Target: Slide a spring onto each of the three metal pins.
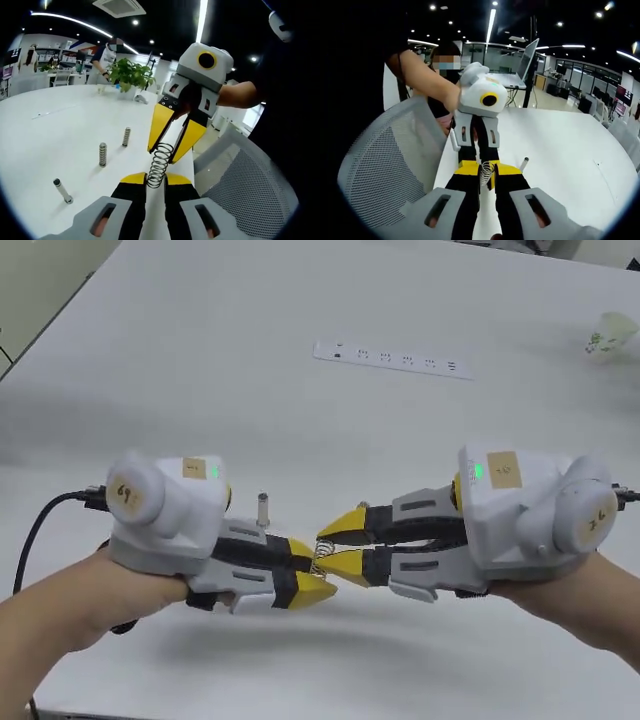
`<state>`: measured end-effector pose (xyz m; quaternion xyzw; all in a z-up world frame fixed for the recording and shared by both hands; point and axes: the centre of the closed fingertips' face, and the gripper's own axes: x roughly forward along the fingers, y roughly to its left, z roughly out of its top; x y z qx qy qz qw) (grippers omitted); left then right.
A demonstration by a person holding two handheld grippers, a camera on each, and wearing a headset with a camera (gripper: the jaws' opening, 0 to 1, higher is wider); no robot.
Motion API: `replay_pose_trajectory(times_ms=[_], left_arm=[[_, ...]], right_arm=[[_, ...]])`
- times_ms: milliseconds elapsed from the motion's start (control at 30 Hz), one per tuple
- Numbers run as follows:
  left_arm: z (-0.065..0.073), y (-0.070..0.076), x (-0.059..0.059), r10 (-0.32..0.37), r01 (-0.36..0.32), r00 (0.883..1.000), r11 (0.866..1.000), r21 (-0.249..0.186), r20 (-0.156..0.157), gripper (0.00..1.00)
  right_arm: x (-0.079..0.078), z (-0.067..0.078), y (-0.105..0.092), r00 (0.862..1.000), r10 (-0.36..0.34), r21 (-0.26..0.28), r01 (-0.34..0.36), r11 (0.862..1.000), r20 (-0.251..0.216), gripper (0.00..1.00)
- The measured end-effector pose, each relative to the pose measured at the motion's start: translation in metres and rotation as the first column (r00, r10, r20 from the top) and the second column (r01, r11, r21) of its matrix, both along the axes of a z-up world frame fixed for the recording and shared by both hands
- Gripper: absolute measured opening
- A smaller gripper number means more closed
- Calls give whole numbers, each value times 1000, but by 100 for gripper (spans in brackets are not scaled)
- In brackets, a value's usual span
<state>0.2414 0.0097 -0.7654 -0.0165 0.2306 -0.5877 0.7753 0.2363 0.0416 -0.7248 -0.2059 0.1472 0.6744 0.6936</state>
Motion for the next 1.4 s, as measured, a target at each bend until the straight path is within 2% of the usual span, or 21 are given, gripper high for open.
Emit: replay_pose_trajectory(times_ms=[233, 300, 467, 567, 800, 933, 1033, 1133, 1200, 1300, 1400], left_arm=[[-1, 5, 1, 14, -14, 1000, 1000, 3, 8, 9], [-3, 8, 0, 18, -18, 1000, 1000, 17, 16, 12], [-6, 15, 2, 39, -40, 999, 999, 32, 29, 21], [-6, 20, 4, 63, -65, 997, 997, 33, 35, 26], [-10, 37, 7, 114, -115, 993, 992, 54, 22, 36], [-9, 47, 10, 157, -158, 987, 986, 52, 26, 45], [-10, 54, 11, 178, -179, 984, 982, 57, 27, 48], [-17, 66, 13, 206, -209, 978, 974, 87, 37, 53], [-18, 72, 15, 228, -231, 973, 969, 84, 35, 57], [-17, 79, 18, 256, -259, 966, 962, 83, 47, 66], [-16, 83, 19, 264, -268, 963, 960, 80, 55, 73]], right_arm=[[2, -3, 0, 1000, -2, -15, 2, 1000, 17, 8], [3, -3, 0, 1000, -8, -16, 8, 1000, 24, 8], [9, -1, 0, 999, -24, -13, 24, 1000, 30, 8], [10, -3, -1, 999, -18, -33, 20, 999, 47, 8], [11, -6, -2, 998, -6, -54, 10, 998, 63, 8], [10, -9, -3, 997, 3, -70, 2, 998, 72, 8], [9, -11, -4, 997, 6, -78, -1, 997, 73, 8], [10, -12, -4, 997, 5, -80, 1, 997, 75, 8], [10, -12, -5, 997, 4, -83, 2, 997, 77, 8], [11, -13, -7, 997, 0, -86, 7, 996, 78, 8], [13, -13, -8, 997, -5, -87, 13, 996, 81, 8]])
